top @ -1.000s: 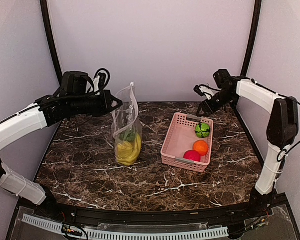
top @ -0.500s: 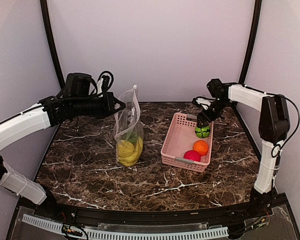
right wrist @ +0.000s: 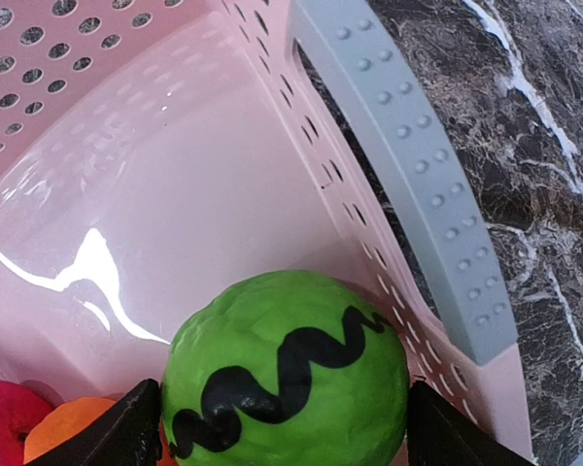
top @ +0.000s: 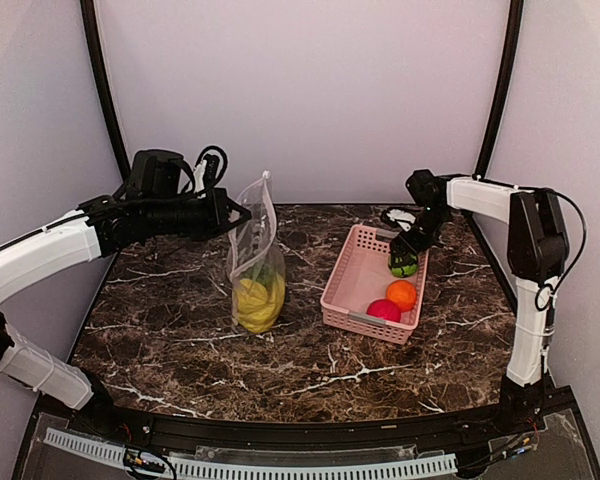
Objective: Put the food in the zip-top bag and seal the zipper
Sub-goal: Pick up the fake fruit from the bin.
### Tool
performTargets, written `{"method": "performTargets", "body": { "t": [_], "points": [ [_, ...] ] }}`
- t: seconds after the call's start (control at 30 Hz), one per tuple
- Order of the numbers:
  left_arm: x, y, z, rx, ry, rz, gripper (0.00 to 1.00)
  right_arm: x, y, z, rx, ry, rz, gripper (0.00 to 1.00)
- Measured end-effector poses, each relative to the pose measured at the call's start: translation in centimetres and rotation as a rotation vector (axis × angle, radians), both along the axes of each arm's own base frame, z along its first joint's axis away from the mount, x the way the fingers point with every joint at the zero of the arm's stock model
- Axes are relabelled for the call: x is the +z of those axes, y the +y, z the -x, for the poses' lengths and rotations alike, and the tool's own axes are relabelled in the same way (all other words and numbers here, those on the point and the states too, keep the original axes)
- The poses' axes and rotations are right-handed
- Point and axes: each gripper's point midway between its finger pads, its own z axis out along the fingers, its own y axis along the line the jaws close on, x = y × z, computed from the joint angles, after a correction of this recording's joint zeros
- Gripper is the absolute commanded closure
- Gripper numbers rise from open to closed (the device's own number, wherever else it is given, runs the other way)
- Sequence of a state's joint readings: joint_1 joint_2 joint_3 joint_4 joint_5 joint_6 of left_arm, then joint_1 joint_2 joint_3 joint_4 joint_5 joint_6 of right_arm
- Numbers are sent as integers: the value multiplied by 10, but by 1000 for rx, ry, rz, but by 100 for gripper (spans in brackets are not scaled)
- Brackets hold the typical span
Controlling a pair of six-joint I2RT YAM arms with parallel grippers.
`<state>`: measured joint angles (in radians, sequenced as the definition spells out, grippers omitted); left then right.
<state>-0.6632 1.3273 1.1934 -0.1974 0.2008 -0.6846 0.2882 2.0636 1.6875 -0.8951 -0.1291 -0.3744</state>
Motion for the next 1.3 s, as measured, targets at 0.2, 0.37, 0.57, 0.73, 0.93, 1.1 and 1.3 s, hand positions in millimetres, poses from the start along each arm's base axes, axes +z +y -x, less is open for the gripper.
{"method": "performTargets", "body": {
  "t": [0.2, 0.37, 0.57, 0.73, 0.93, 1.1, 1.3],
  "points": [
    [-4, 0, 1, 0, 7, -1, 99, -4, 4, 0, 4, -1, 12, 33],
    [-5, 0, 1, 2, 10, 2, 99, -3, 6, 1, 3, -7, 22, 37],
    [-5, 0, 1, 2, 10, 2, 99, 24, 21, 12, 46, -26, -37, 39],
    [-5, 0, 1, 1, 10, 3, 99, 101, 62, 30, 171, -114, -250, 41],
    [-4, 0, 1, -1, 9, 5, 99, 232, 131, 62, 398, -265, -610, 41],
    [2, -1, 0, -1, 0, 12, 99, 303, 172, 104, 565, -281, -842, 41],
    [3, -1, 0, -2, 3, 16, 99, 341, 209, 152, 707, -201, -1024, 41]
  ]
}}
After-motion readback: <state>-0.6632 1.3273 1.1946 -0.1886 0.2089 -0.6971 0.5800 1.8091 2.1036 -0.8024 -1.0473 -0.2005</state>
